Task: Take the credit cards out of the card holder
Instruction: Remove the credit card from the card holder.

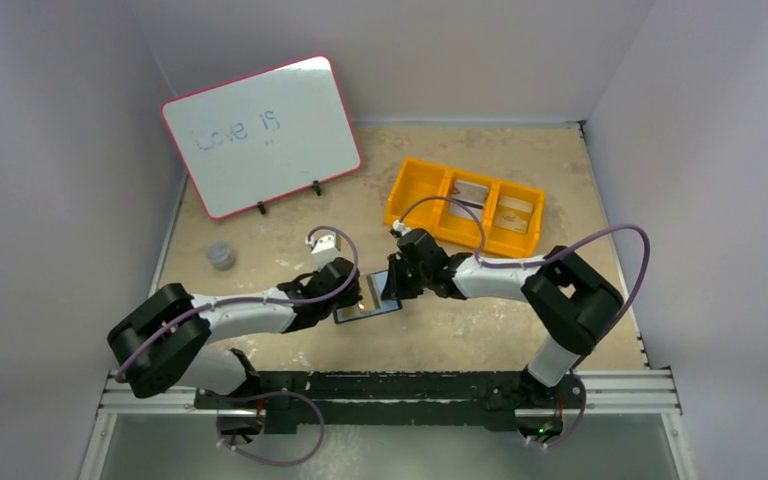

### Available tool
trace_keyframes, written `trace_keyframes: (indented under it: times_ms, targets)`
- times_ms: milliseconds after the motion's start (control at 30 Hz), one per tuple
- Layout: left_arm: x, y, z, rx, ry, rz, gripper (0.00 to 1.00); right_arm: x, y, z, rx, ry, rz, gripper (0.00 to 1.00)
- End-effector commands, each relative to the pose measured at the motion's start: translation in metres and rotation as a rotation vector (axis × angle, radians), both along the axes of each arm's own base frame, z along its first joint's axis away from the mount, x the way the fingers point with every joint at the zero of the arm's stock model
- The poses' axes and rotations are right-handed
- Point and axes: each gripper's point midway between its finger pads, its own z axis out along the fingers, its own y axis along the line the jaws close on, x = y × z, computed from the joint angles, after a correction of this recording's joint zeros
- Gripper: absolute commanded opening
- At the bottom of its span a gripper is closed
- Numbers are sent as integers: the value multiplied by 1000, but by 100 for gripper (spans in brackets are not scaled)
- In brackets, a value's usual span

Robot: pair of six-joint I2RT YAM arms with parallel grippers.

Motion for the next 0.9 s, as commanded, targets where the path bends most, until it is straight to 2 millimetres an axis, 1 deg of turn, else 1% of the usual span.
trace_keyframes:
  times_ms: [0, 100, 200, 300, 400, 433, 533, 567, 667, 733, 767, 833, 867]
  targets:
    - [-18, 42, -18, 239, 74, -16, 0, 3, -56, -49, -299, 5, -109, 0]
    - [-21, 50, -15, 275, 81, -15, 0, 4, -60, -51, -316, 6, -130, 0]
    - [-25, 47, -16, 247, 84, -34, 0, 4, -59, -51, -315, 9, -130, 0]
    - [-26, 50, -18, 252, 92, -26, 0, 4, -58, -51, -320, 11, -126, 0]
    - [-25, 47, -19, 244, 92, -30, 0, 4, -40, -30, -229, -29, -73, 0]
    - [-25, 46, -19, 247, 93, -35, 0, 5, -37, -22, -214, -42, -71, 0]
    - [-25, 55, -17, 290, 92, -20, 0, 10, -34, -7, -214, -72, -70, 0]
    - [-24, 55, -16, 287, 82, -19, 0, 10, -29, -1, -192, -84, -46, 2]
    - [-21, 45, -12, 237, 67, -31, 0, 9, -13, 22, -97, -125, -2, 17]
    - [-18, 32, -9, 174, 52, -42, 0, 4, 2, 43, 4, -155, 63, 27]
    - [-16, 24, -6, 127, 38, -51, 0, -2, 6, 49, 48, -151, 93, 33]
    - [-12, 6, 2, 24, -5, -80, 0, -15, 16, 61, 130, -121, 146, 40]
    - [-9, -3, 7, -25, -25, -88, 0, -16, 17, 64, 143, -122, 140, 43]
